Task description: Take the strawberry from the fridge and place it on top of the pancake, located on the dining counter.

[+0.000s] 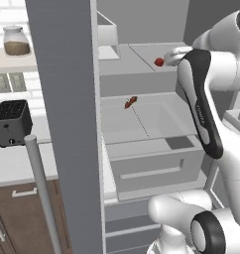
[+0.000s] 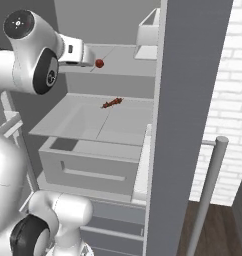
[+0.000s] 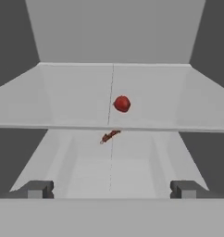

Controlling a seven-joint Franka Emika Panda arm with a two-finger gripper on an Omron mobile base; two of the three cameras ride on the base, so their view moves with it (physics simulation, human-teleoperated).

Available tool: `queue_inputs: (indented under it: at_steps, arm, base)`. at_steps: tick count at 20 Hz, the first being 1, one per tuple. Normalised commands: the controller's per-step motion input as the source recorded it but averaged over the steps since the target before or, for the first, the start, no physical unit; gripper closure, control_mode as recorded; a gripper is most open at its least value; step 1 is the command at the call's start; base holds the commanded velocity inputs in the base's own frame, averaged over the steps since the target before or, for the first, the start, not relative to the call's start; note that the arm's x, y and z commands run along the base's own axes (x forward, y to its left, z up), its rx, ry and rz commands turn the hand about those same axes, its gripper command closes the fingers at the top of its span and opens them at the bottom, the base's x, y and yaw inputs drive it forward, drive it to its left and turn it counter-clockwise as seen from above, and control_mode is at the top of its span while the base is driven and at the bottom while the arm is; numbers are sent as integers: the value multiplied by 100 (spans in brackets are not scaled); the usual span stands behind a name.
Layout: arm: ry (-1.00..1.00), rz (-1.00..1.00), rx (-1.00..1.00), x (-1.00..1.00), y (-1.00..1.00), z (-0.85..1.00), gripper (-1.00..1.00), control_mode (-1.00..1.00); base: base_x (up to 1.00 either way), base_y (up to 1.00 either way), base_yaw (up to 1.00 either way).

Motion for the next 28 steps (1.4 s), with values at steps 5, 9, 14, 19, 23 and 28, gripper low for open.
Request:
queue_inputs:
  at_steps: [5,9,14,19,23,28]
  arm:
    - [0,0,0,46,-2,-23,-100,-100]
    - [0,0,0,44,-6,-13,-100,-100]
    - [0,0,0,44,-11,-13,-100,-100]
    - [0,0,0,54,-7,-11,-100,-100]
    - [0,0,0,50,-5,-9,-100,-100]
    - [0,0,0,39,-1,-4,-100,-100]
  base:
    - [0,0,0]
    - [0,0,0]
    - [0,0,0]
    - [0,0,0]
    - [0,0,0]
    - [0,0,0]
